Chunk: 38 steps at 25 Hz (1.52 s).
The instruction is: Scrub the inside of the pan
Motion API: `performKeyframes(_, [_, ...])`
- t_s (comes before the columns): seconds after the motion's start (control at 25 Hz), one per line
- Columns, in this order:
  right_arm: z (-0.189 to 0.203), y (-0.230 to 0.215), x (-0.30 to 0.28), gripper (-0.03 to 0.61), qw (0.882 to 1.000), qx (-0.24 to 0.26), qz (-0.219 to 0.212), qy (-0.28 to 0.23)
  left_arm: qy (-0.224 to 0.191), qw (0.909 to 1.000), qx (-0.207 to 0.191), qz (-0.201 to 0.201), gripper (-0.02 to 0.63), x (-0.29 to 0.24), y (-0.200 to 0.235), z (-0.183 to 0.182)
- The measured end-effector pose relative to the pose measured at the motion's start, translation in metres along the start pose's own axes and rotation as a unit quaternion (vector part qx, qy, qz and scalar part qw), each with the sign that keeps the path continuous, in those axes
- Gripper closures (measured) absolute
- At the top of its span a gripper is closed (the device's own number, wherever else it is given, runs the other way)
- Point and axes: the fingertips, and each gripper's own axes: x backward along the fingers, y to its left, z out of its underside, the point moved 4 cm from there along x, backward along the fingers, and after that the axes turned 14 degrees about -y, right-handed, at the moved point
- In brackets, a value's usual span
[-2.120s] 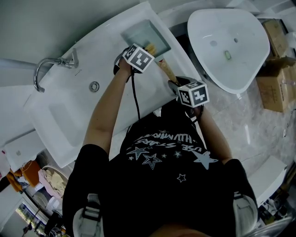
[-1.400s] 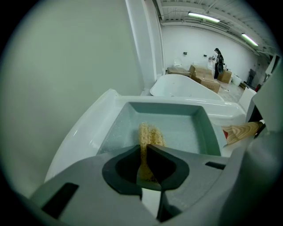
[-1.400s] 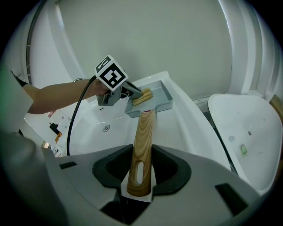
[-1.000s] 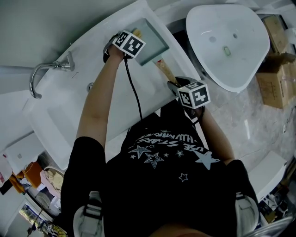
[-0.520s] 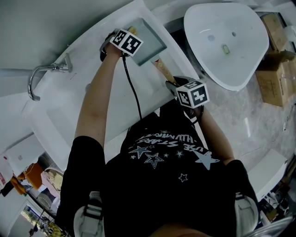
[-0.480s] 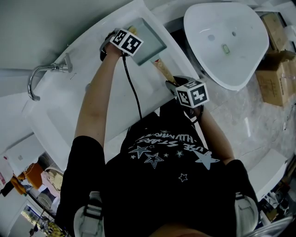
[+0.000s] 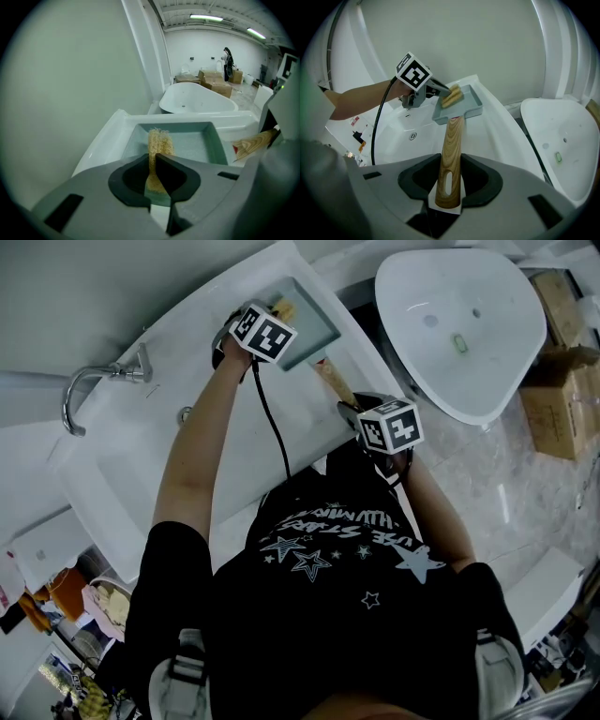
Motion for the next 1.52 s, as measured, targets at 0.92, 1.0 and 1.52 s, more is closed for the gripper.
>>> performKeyframes(0.92, [0.000, 0.001, -0.002, 0.448, 1.000, -0.008, 0.000, 0.001, 0.046, 0.9909, 0.017, 0.125, 0.563, -0.011, -0.069, 0.009])
performKeyframes(1.0, [0.000, 0.001, -0.002, 0.448, 1.000, -0.009, -0.001, 0.002, 0.046, 0.9917, 0.021, 0.118, 0.563, -0.014, -0.064, 0.009])
performKeyframes(1.52, [0.000, 0.002, -0.003, 0.446, 1.000, -0.011, -0.006, 0.006, 0.052, 0.9955, 0.046, 0.065, 0.563, -0.029, -0.021, 0.012])
